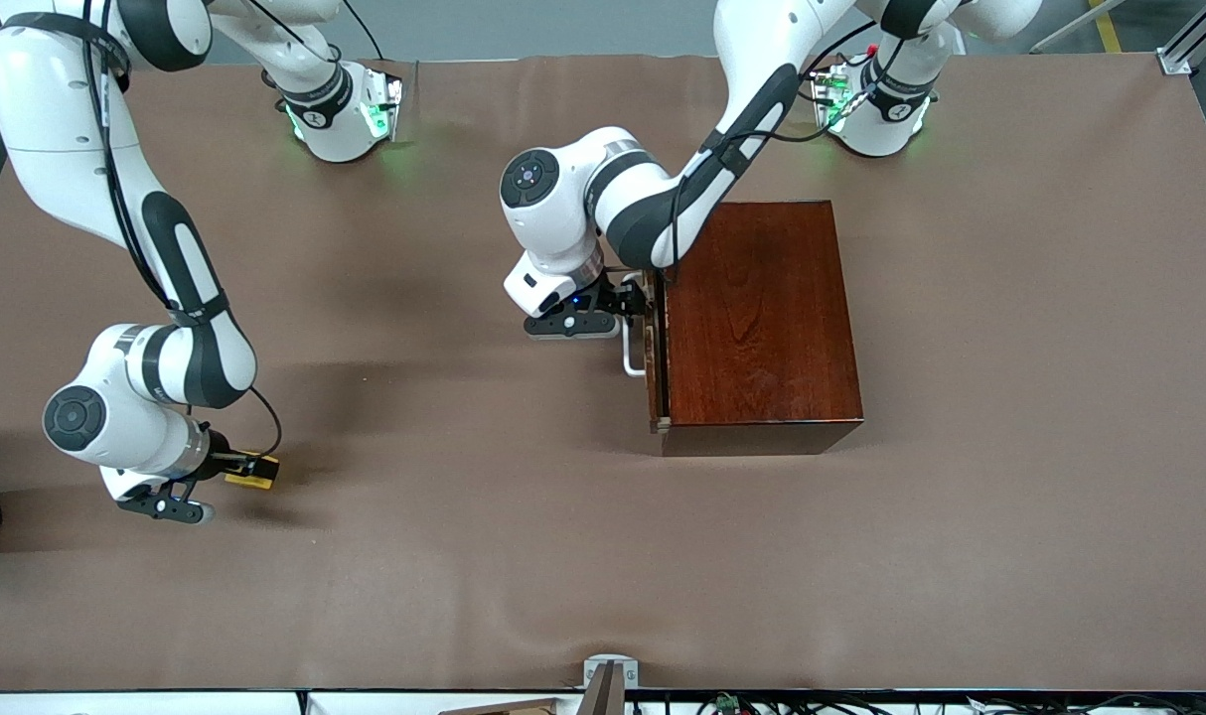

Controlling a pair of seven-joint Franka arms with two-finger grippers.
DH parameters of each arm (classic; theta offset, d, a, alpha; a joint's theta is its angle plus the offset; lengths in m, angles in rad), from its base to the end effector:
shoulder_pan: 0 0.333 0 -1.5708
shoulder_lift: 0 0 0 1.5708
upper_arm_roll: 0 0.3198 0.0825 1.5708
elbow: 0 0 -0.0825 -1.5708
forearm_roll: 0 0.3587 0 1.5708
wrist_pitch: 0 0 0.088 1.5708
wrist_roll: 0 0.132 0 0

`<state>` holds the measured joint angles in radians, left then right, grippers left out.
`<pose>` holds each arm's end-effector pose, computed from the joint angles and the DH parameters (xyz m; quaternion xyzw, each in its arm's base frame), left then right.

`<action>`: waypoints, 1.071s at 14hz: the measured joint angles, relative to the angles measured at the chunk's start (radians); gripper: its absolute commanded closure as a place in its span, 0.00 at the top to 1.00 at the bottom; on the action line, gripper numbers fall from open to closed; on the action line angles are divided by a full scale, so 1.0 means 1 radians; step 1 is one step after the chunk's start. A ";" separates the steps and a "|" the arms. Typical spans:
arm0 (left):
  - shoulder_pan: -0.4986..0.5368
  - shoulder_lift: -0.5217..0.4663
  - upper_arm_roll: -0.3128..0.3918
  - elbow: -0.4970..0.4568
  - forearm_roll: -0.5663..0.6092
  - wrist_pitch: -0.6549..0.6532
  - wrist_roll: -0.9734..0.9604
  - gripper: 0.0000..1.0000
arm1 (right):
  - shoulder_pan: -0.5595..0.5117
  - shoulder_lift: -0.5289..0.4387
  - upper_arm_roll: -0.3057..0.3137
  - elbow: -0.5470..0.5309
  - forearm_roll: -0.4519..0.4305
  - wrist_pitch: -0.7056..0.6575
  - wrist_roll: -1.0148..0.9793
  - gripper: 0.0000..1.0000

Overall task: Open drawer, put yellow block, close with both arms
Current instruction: 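Pull the drawer open with the left gripper while the right gripper grasps the cube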

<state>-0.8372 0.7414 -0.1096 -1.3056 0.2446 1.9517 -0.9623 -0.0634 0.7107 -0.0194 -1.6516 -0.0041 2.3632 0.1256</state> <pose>0.4456 -0.5529 0.2853 -0.9958 0.0302 -0.0342 0.0793 0.6679 -0.0542 0.1925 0.9949 -0.1002 0.0007 0.0078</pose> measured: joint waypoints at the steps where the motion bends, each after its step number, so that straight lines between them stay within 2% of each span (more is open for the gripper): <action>1: -0.005 0.004 -0.002 0.000 0.000 0.029 -0.002 1.00 | 0.000 0.003 0.000 0.001 0.000 0.002 0.000 0.01; 6: -0.015 0.018 -0.002 0.000 -0.009 0.071 -0.004 1.00 | 0.000 0.003 0.001 0.004 0.000 -0.010 -0.006 0.00; 11: -0.016 0.019 -0.001 0.000 -0.029 0.101 -0.004 1.00 | 0.000 0.000 0.001 0.022 0.000 -0.034 -0.124 0.00; 15: -0.018 0.019 -0.003 0.000 -0.039 0.124 -0.004 1.00 | 0.001 -0.059 0.004 0.046 0.000 -0.085 -0.227 0.00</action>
<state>-0.8547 0.7606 -0.1122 -1.3054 0.2061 2.0760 -0.9664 -0.0624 0.6513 -0.0154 -1.6053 -0.0044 2.2780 -0.1017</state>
